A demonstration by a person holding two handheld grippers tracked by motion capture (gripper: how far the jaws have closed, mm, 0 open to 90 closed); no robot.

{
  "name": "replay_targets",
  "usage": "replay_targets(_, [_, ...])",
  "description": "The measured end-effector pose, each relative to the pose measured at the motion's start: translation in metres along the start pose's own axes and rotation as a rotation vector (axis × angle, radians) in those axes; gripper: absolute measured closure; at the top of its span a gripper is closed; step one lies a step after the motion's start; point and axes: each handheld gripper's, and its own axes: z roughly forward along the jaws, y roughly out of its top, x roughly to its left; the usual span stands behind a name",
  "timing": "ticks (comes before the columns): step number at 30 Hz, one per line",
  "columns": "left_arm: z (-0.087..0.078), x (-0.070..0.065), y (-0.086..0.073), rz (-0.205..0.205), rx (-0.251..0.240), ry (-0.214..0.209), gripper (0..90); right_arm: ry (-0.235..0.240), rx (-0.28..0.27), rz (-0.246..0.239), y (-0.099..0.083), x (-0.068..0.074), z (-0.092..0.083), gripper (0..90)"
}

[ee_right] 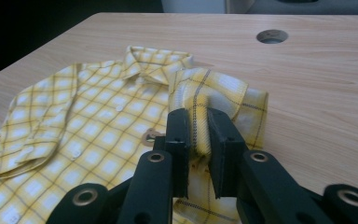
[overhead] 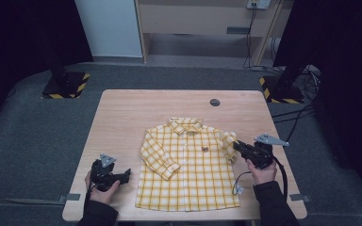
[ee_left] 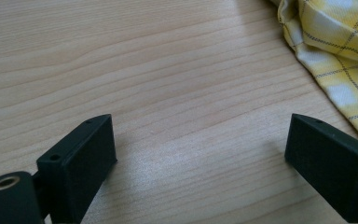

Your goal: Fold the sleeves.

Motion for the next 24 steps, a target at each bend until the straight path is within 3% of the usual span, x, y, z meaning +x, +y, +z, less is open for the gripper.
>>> replay_targets(12, [0.0, 0.0, 0.0, 0.0, 0.0, 0.0, 7.5, 0.067, 0.037, -0.023, -0.006, 0.023, 0.016, 79.5])
replay_targets(24, [0.0, 0.0, 0.0, 0.0, 0.0, 0.0, 7.5, 0.106, 0.094, -0.055, -0.014, 0.033, 0.028, 77.3])
